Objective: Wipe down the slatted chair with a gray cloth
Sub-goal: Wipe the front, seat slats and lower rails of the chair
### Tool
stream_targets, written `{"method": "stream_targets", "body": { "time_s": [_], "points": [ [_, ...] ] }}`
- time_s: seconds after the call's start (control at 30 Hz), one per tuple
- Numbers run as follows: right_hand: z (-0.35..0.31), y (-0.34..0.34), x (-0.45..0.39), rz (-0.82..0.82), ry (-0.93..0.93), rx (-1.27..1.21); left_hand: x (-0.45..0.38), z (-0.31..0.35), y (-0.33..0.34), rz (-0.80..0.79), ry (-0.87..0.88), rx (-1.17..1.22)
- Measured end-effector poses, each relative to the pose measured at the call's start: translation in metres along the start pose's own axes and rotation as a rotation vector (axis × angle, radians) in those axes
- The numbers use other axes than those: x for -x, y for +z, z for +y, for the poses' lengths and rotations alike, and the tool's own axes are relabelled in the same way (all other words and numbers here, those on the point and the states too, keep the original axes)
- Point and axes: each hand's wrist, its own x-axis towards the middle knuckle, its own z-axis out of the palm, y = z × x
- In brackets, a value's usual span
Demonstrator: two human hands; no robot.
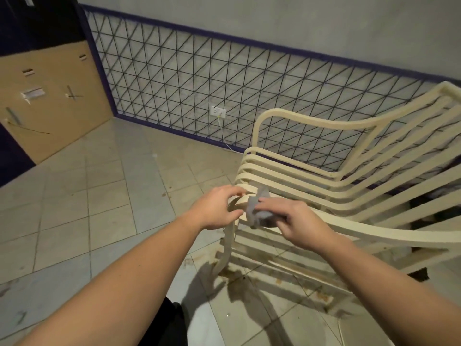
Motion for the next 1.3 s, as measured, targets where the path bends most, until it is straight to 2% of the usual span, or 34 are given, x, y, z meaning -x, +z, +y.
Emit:
{"method": "stream_targets", "body": {
  "time_s": [0.07,0.13,0.2,0.27,0.37,0.47,0.53,0.67,0.73,0.9,0.97,1.03,1.07,1.2,1.3],
  "points": [
    [-0.001,-0.01,0.001,0.179,0.223,-0.151,0.003,0.006,-0.006,0.022,0.018,0.042],
    [-0.003,-0.017,-0.002,0.358,0.452,-0.416,0.006,0.024,-0.012,0.188,-0.004,0.156],
    [-0.011,-0.021,-0.006,0.525,0.624,-0.63,0.006,0.056,-0.015,0.332,-0.067,0.395],
    [-0.019,-0.023,-0.011,0.631,0.761,-0.86,0.007,0.091,-0.014,0.27,-0.104,0.634],
    [-0.033,-0.021,-0.017,0.612,0.836,-1.299,0.003,0.123,-0.004,0.127,-0.113,0.734],
    [-0.035,-0.022,-0.017,0.574,0.818,-1.555,-0.002,0.128,-0.003,0.156,-0.135,0.757],
    [-0.029,-0.025,-0.013,0.578,0.831,-1.525,-0.003,0.125,-0.011,0.144,-0.123,0.82],
    [-0.015,-0.028,0.002,0.45,0.831,-1.585,0.002,0.117,-0.034,-0.029,-0.082,0.928],
    [-0.012,-0.027,0.003,0.449,0.781,-1.578,0.004,0.108,-0.04,-0.029,-0.087,0.927],
    [-0.013,-0.03,0.001,0.54,0.643,-1.501,0.007,0.097,-0.049,0.024,-0.225,1.037],
    [-0.007,-0.036,0.008,0.461,0.518,-1.489,0.005,0.088,-0.055,0.093,-0.275,1.111],
    [-0.002,-0.042,0.017,0.292,0.434,-1.46,0.004,0.082,-0.064,0.158,-0.304,1.153],
    [-0.001,-0.044,0.019,0.244,0.442,-1.417,0.004,0.081,-0.067,0.17,-0.305,1.139],
    [-0.007,-0.043,0.003,0.29,0.537,-1.24,0.0,0.093,-0.074,0.118,-0.244,1.099],
    [-0.018,-0.036,-0.01,0.094,0.525,-1.227,-0.004,0.111,-0.077,0.08,-0.196,1.156]
  ]
}}
